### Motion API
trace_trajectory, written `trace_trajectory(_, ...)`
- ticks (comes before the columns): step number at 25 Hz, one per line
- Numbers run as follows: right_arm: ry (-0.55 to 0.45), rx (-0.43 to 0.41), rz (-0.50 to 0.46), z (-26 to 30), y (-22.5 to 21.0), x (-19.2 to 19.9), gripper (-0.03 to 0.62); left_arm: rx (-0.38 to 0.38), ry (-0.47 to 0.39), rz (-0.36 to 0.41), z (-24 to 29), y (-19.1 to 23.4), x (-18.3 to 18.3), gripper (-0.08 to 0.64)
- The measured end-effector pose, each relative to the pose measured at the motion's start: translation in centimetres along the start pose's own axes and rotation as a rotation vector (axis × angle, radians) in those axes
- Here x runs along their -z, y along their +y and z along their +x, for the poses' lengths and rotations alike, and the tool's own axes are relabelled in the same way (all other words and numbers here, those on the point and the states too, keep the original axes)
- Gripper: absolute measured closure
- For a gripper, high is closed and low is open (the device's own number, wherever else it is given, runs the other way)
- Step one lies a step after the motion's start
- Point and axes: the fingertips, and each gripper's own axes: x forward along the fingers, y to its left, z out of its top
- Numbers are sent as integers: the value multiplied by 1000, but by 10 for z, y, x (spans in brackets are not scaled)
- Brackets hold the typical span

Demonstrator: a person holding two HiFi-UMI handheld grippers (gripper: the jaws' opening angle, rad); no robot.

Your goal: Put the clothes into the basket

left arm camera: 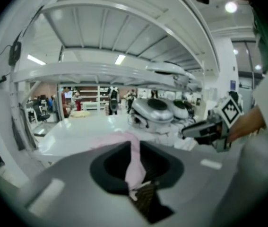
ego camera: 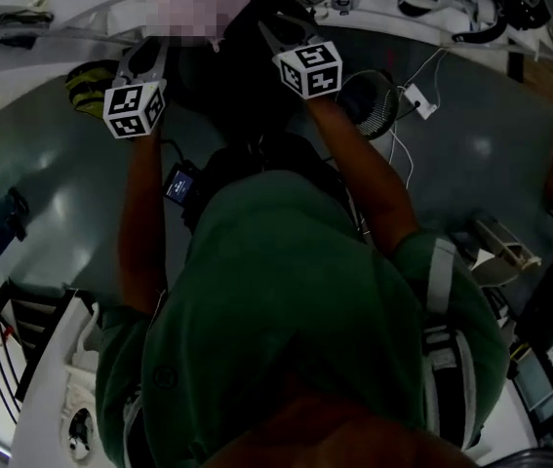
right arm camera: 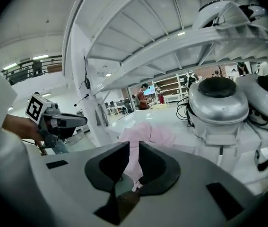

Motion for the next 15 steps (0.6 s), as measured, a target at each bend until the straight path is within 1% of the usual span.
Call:
trace_trajectory(3,22,-43,8,15,-1,2,538,-41,16,-14,0,6,0,502)
trace_trajectory(7,47,-59,-8,37,-3,3,537,-53,18,-39,11,17,8,502)
trace_trajectory(11,87,-92,3,62,16,15,537,-68,52,-55,6,39,20,502)
trace_trajectory(13,101,-99,-8,68,9,10,537,-51,41,-69,22,41,8,502)
trace_trajectory(15,113,-84,-43,70,-14,-1,537,-16,7,-100,54,35,-3,502)
